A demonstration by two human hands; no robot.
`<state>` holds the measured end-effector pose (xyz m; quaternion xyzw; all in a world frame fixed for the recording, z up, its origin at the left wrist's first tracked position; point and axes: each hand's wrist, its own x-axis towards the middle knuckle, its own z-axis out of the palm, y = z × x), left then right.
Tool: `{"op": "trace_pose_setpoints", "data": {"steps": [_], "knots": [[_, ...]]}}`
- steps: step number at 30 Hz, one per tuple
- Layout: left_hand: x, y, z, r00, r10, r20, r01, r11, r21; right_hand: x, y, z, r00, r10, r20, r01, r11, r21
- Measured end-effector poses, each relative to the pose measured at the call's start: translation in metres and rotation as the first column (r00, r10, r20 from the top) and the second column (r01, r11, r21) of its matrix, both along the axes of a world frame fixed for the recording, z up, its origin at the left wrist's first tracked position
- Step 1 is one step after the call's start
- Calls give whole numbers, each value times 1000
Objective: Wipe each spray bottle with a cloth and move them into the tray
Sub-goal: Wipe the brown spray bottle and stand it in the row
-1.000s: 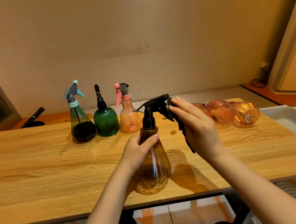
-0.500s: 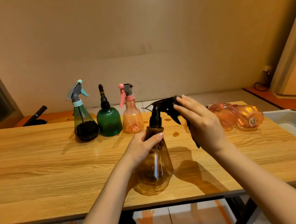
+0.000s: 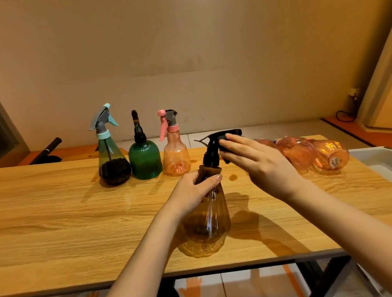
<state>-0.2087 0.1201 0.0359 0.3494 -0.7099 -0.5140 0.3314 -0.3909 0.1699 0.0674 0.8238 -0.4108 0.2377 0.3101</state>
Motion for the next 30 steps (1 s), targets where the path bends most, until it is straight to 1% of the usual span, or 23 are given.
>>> {"op": "trace_pose_setpoints", "data": {"steps": [2, 4, 7, 11, 13, 15, 17, 19, 23, 25, 27, 29, 30], "knots": [[-2, 1, 1, 1000, -10, 12, 10, 1000, -9, 10, -3, 4, 995, 60, -83, -59, 998, 17], [-2, 1, 1, 1000, -15, 18, 15, 1000, -17, 13, -8, 5, 984, 82, -157, -72, 995, 71], [2, 2, 0, 1000, -19, -4, 19, 1000, -19, 4, -10, 4, 982, 51, -180, -34, 995, 96], [5, 2, -4, 999, -1, -52, 2, 1000, 7, -18, 0, 8, 999, -2, -52, 7, 996, 88], [1, 3, -2, 999, -17, -30, 17, 1000, -21, -17, 4, 15, 1000, 5, -8, -5, 999, 41], [-3, 4, 1, 999, -41, 1, 41, 999, -32, -4, 0, 22, 1000, 27, -14, -27, 1000, 6], [-5, 5, 3, 999, -38, 14, 39, 999, -28, 11, -9, 24, 998, 36, -53, -35, 999, 8], [-4, 6, 1, 1000, -17, 9, 17, 999, -33, 16, -15, 19, 998, 30, -60, -29, 999, 16], [0, 4, -4, 1000, -2, -2, 1, 998, -69, -2, -13, 3, 998, -50, 50, 50, 999, -9], [0, 3, -4, 1000, -6, 3, 6, 997, -74, -7, -10, -4, 992, -63, 112, 64, 998, -10], [0, 2, -4, 1000, -11, 2, 11, 998, -66, -11, -5, -12, 991, -58, 121, 60, 998, -14], [3, 1, -5, 999, -10, -46, 9, 999, -32, -17, 2, -22, 991, -68, 118, 69, 998, -2], [4, 0, -6, 998, -14, -68, 12, 1000, -24, -20, 6, -26, 987, -76, 140, 76, 997, 10]]}}
